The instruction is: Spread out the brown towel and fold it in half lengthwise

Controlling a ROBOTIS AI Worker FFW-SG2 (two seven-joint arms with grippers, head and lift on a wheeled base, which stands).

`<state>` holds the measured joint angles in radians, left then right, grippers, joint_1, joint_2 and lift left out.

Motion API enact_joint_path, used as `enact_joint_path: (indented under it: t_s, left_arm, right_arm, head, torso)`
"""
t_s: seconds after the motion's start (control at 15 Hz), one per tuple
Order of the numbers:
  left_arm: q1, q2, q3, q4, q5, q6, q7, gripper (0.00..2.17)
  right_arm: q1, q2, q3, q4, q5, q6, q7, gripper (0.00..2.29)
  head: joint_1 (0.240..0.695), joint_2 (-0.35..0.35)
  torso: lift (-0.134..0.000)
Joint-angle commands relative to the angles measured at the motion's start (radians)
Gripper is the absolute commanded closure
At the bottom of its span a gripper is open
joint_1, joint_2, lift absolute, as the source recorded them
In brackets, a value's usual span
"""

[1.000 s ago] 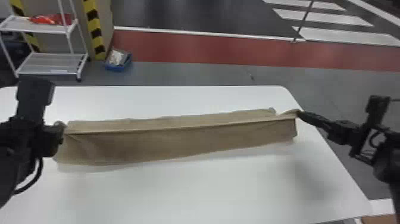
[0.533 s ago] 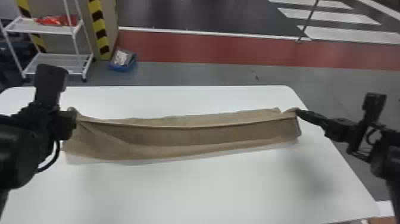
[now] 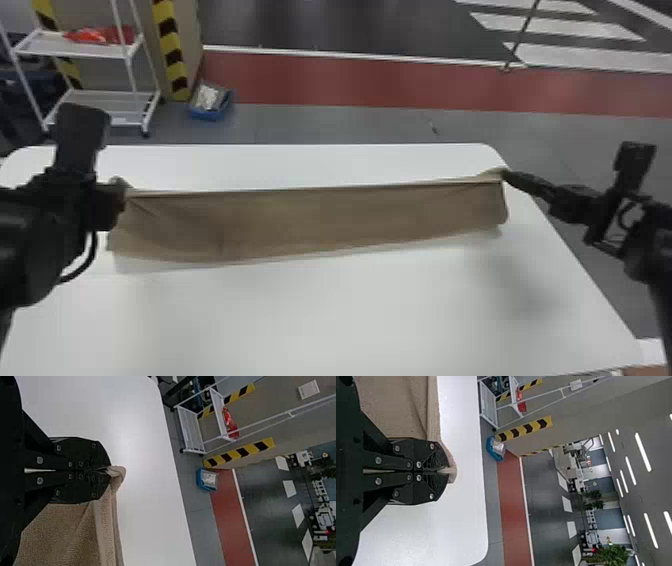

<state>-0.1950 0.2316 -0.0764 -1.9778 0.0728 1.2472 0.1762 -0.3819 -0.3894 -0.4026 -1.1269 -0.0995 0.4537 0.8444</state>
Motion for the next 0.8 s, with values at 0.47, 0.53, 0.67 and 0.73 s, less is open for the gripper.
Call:
enact_joint_path:
  t_s: [0.47, 0.53, 0.67, 0.73]
  left_arm:
    - [-0.038, -0.009, -0.052, 0.174, -0.004, -0.226, -0.010, 0.03]
    - [-0.046, -0.011, -0.056, 0.186, -0.024, -0.223, -0.003, 0.04]
    - [-0.044, -0.011, -0.057, 0.211, -0.065, -0.220, 0.005, 0.04]
    - [-0.030, -0.011, -0.059, 0.217, -0.088, -0.223, 0.013, 0.04]
  right_arm:
    - [-0.043, 0.009, 0.133, 0.095, 0.004, -0.068, -0.119, 0.03]
    - [-0.060, 0.009, 0.139, 0.116, 0.009, -0.083, -0.131, 0.03]
    - [-0.084, 0.007, 0.154, 0.145, 0.011, -0.105, -0.146, 0.05]
    - [-0.084, 0.009, 0.151, 0.145, 0.009, -0.105, -0.146, 0.05]
  head:
    - [0.694, -0.127]
    - [0.694, -0.125]
    - [0.692, -0.121]
    - [0.691, -0.117]
  torso:
    - [-0.125]
    - [-0.125]
    - [-0.125]
    - [-0.125]
